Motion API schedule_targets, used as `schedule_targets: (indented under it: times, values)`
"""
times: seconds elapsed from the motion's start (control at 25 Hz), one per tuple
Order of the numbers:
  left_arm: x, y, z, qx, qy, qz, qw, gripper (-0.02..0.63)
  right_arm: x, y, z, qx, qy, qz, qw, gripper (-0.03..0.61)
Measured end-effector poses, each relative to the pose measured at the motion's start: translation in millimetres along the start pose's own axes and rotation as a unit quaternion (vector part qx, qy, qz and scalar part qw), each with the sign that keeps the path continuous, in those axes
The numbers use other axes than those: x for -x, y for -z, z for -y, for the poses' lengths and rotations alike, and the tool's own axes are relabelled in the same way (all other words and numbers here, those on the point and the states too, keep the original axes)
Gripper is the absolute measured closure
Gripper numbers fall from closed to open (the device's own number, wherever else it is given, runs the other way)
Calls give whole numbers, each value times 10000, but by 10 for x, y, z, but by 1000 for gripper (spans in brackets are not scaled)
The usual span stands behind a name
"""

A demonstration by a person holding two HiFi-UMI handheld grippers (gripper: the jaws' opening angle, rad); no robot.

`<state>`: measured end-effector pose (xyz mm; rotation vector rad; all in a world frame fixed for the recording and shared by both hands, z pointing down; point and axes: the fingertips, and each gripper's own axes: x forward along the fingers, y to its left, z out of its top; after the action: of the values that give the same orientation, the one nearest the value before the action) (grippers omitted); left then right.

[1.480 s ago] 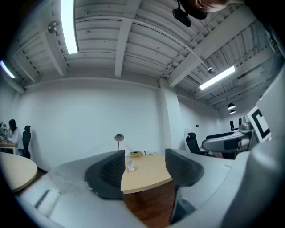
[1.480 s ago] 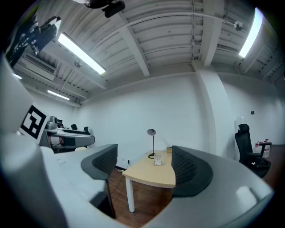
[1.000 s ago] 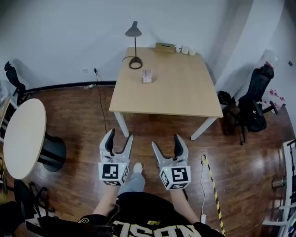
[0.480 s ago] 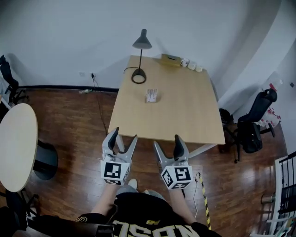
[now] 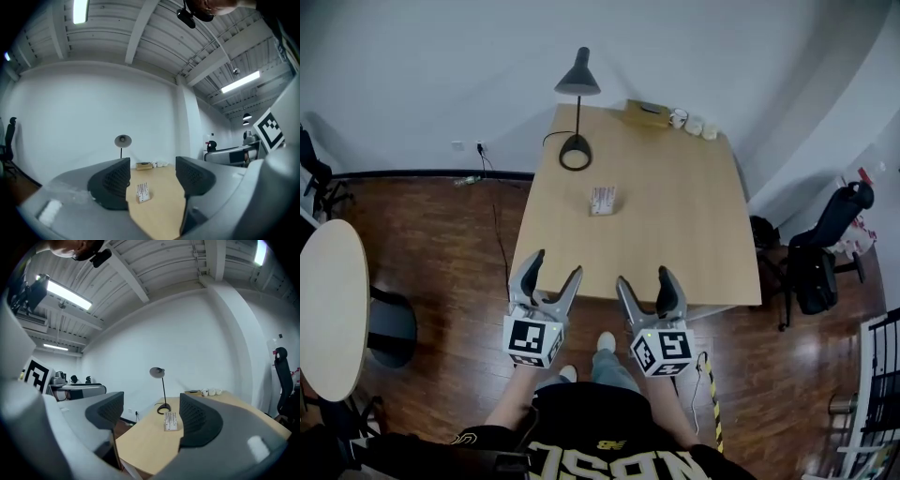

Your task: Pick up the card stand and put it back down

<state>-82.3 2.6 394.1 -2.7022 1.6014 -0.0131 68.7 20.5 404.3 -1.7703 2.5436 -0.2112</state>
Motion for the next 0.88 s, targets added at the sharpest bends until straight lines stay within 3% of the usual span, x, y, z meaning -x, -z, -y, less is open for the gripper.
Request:
schedule_targets:
  times: [0.52, 0.88]
  values:
    - [-1021, -137, -53, -209, -506, 74, 9985, 307, -996, -204, 711, 12, -816, 66, 9966, 210]
    - [-1338, -48, -236, -217, -422, -96, 9988, 307, -1368, -198, 762, 142, -871, -31, 9961, 219]
